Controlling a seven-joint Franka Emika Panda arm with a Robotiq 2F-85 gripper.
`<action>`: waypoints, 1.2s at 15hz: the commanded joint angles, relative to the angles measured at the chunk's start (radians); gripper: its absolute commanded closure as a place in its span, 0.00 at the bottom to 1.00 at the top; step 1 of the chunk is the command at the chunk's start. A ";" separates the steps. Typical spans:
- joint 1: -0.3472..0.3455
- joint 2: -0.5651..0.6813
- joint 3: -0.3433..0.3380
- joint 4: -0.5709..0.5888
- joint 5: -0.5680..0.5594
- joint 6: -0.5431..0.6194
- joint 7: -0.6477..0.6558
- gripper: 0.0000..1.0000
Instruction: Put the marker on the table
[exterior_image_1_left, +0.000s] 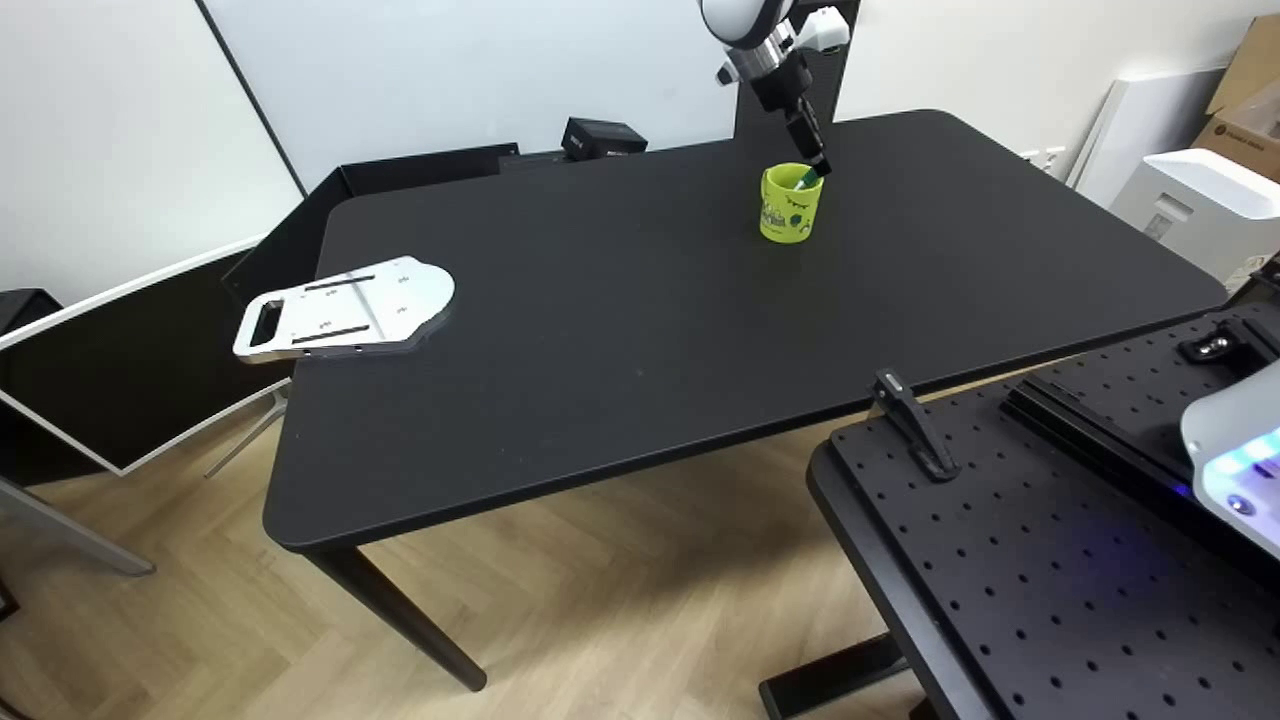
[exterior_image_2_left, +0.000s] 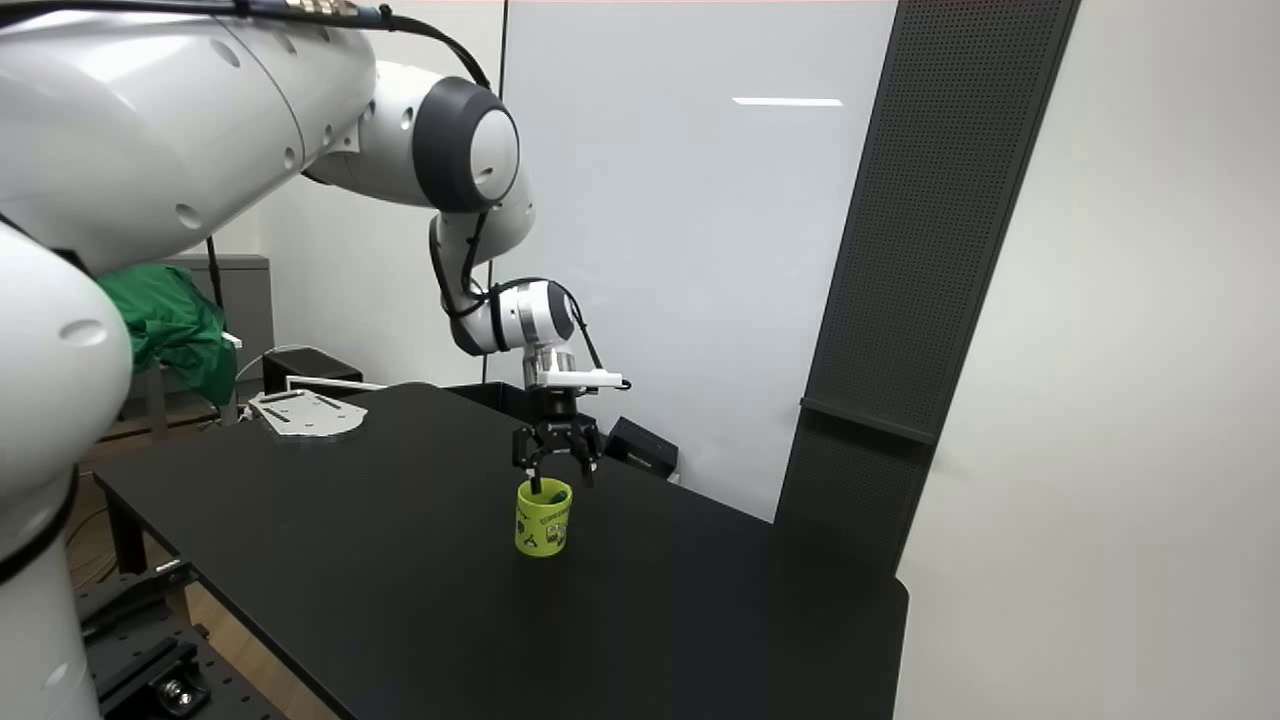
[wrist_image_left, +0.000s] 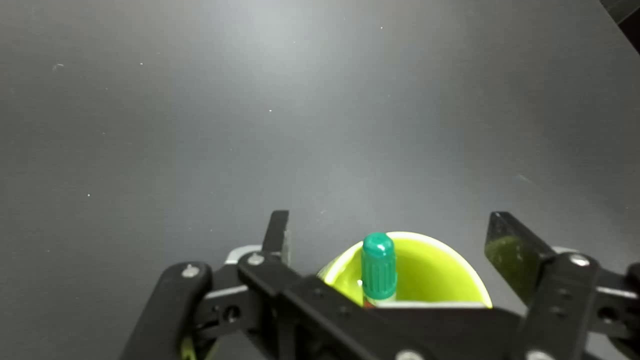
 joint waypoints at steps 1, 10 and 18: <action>0.008 0.027 -0.007 0.046 0.001 -0.024 -0.010 0.00; 0.012 0.038 -0.009 0.053 -0.001 -0.023 -0.005 0.61; 0.011 0.038 -0.011 0.071 0.010 -0.047 -0.002 0.96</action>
